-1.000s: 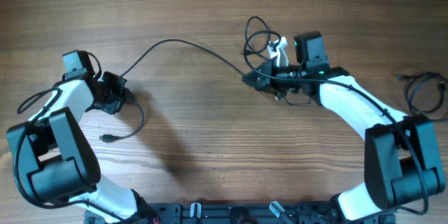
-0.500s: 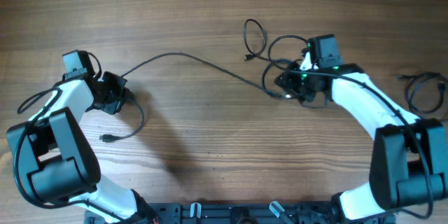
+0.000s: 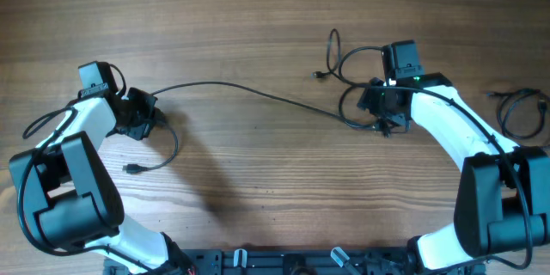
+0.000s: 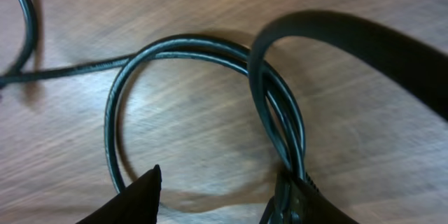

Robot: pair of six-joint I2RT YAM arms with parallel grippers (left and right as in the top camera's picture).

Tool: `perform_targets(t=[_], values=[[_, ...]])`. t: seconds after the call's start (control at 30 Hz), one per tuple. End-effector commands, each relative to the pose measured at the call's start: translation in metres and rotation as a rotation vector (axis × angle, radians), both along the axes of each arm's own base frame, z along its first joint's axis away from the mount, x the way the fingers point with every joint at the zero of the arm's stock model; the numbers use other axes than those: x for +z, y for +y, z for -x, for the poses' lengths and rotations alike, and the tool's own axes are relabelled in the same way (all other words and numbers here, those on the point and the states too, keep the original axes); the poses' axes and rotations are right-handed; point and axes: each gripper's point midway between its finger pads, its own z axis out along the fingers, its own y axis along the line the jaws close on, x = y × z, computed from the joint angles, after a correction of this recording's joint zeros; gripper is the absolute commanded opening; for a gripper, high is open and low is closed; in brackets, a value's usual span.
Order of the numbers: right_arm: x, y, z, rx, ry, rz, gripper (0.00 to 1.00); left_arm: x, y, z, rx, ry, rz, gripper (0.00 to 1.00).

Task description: Untangle cables

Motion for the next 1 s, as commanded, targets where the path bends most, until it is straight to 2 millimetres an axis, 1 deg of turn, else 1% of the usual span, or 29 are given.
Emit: perform_targets(t=[0.0,0.1,0.2,0.3,0.37,0.43,0.5,0.53,0.63,0.7,0.77,0.8,0.9,0.97], values=[[-0.005,-0.015,0.004,-0.015,0.026,0.084,0.62,-0.010,-0.002,0.006,0.007,0.036,0.009,0.04],[-0.005,-0.020,0.006,-0.017,0.030,0.110,0.70,-0.010,-0.002,0.006,0.007,0.035,0.009,0.04],[-0.005,-0.028,0.009,-0.027,0.043,0.153,0.73,-0.010,-0.002,0.006,0.007,0.036,0.009,0.04],[-0.007,-0.028,0.015,-0.024,0.066,0.154,0.80,-0.010,-0.002,0.006,0.007,0.035,0.009,0.04],[-0.006,-0.028,0.014,-0.024,0.061,0.154,0.83,-0.010,-0.002,0.006,0.007,0.035,0.009,0.04],[-0.002,-0.023,0.004,0.027,0.030,0.140,0.83,-0.010,-0.003,0.006,0.006,0.035,0.010,0.04],[0.008,-0.012,-0.001,0.100,0.025,0.098,0.82,-0.010,-0.003,0.006,0.006,0.034,0.012,0.05],[0.014,-0.009,-0.001,0.110,0.037,0.087,0.82,-0.010,-0.004,0.006,0.004,0.034,0.012,0.04],[0.032,-0.012,0.007,0.111,0.100,0.101,0.84,-0.009,-0.007,0.005,-0.005,0.034,0.012,0.05],[0.031,-0.016,0.013,0.099,0.130,0.122,0.86,-0.009,-0.008,0.004,-0.010,0.027,0.010,0.05],[0.029,-0.030,0.025,0.042,0.175,0.187,0.87,-0.009,-0.010,0.003,-0.015,0.027,0.009,0.05],[0.029,-0.033,0.028,0.027,0.188,0.198,0.88,-0.009,-0.010,0.003,-0.015,0.027,0.010,0.05],[0.022,-0.029,0.036,0.015,0.210,0.169,0.87,-0.009,-0.010,0.003,-0.015,0.027,0.009,0.05],[0.014,-0.029,0.038,0.010,0.209,0.168,0.82,-0.009,-0.010,0.003,-0.015,0.027,0.009,0.05]])
